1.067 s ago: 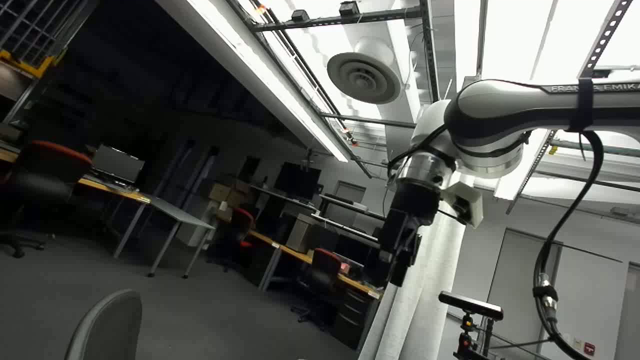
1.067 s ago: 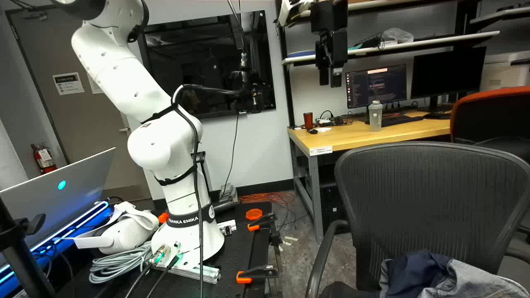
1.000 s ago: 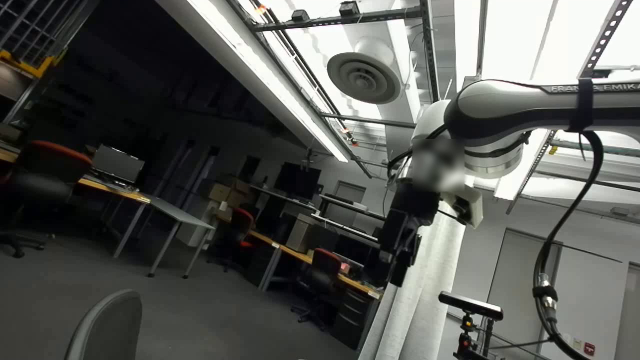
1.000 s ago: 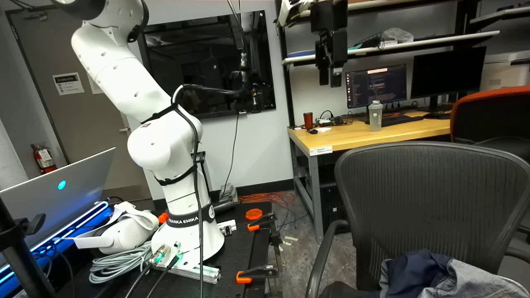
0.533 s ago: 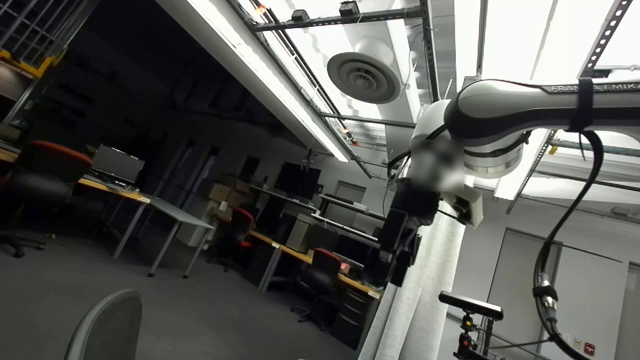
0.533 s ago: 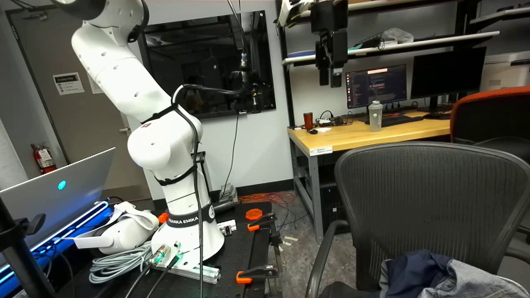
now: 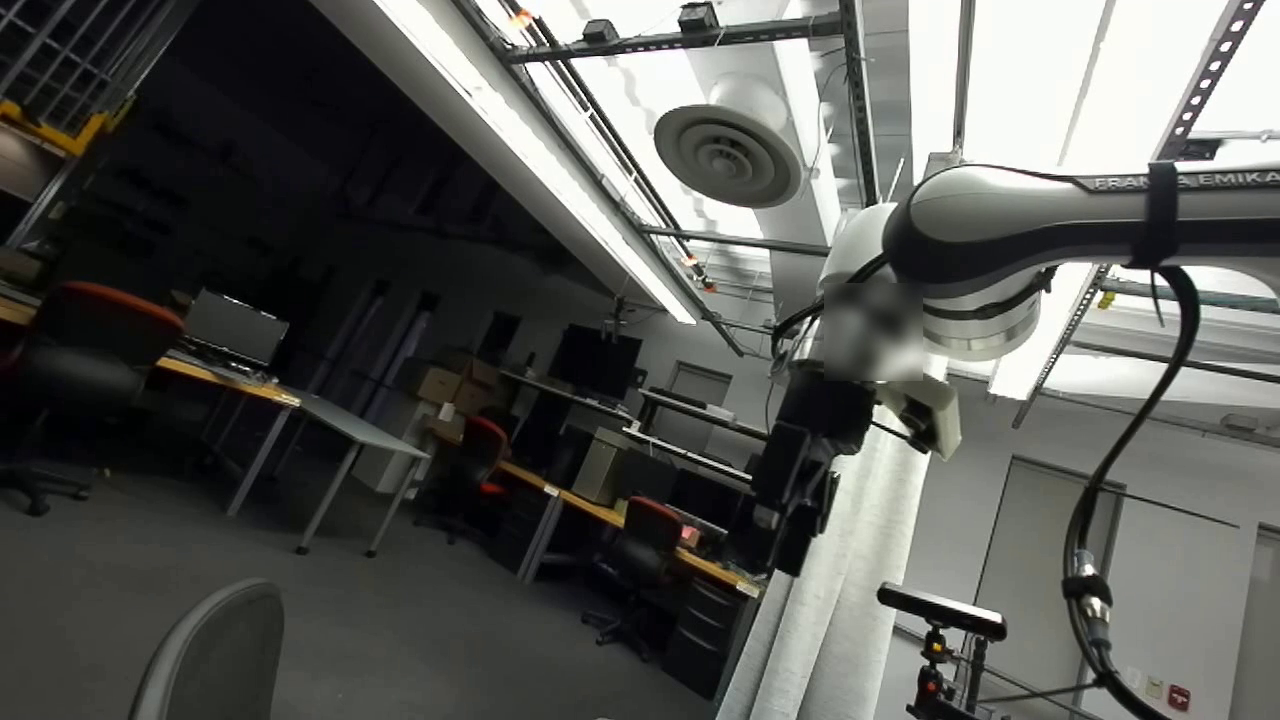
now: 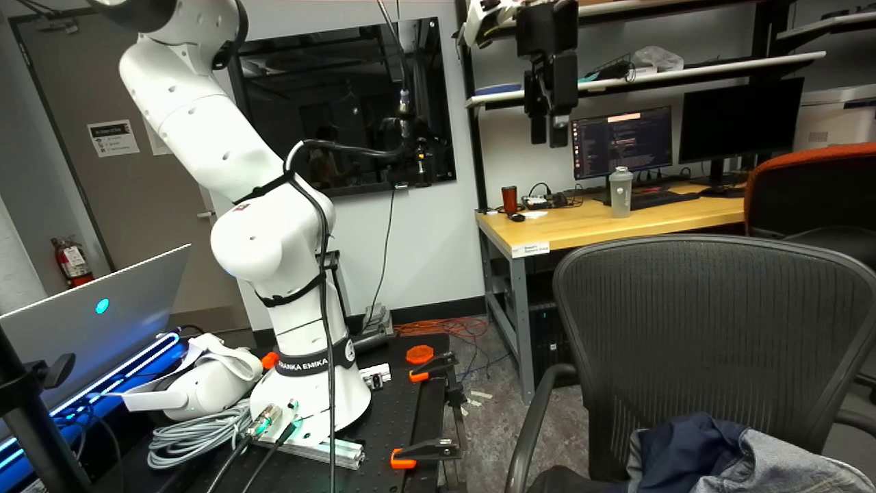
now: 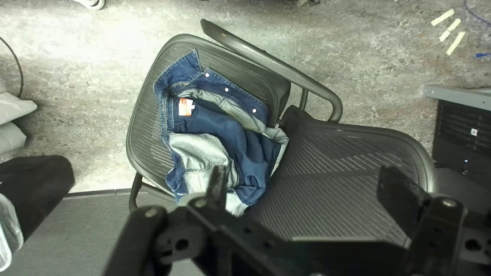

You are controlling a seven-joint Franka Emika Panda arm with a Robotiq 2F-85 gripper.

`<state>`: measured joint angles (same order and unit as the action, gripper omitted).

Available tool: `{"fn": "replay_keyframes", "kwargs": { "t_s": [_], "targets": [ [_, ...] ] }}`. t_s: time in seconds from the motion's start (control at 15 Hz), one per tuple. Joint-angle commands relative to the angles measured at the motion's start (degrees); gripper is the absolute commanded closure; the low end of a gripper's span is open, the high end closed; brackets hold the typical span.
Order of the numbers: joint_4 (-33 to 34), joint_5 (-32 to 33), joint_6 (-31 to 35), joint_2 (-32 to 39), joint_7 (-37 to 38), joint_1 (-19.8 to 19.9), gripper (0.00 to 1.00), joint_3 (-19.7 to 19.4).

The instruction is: Hang the jean jacket on the backrest of the black chair

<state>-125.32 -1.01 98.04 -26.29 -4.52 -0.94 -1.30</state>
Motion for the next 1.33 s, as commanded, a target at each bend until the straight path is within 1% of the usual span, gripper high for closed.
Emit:
{"fn": "replay_keyframes", "kwargs": {
  "t_s": [0.0, 0.27, 0.53, 0.73, 0.87, 0.93, 1.07, 1.13, 1.27],
  "targets": [
    [-1.7, 2.4, 5.8, 3.2, 0.6, 1.2, 0.00, 0.0],
    [-4.9, 5.0, 15.9, 9.0, 1.6, 3.0, 0.00, -0.7],
    [-7.4, 6.4, 29.4, 17.2, 2.4, 4.3, 0.00, -1.8],
    [-7.0, 6.2, 39.8, 24.4, 2.9, 4.8, 0.00, -2.3],
    [-5.4, 5.8, 45.2, 29.4, 3.3, 4.9, 0.00, -2.5],
    [-4.7, 5.6, 47.2, 31.3, 3.4, 4.9, 0.00, -2.6],
    [-3.7, 4.4, 48.8, 33.4, 2.5, 4.9, 0.00, -2.5],
    [-6.2, 5.3, 47.5, 30.9, 2.5, 4.8, 0.00, -2.6],
    [-4.9, 5.2, 48.3, 32.9, 2.5, 4.8, 0.00, -2.6]
  ]
}}
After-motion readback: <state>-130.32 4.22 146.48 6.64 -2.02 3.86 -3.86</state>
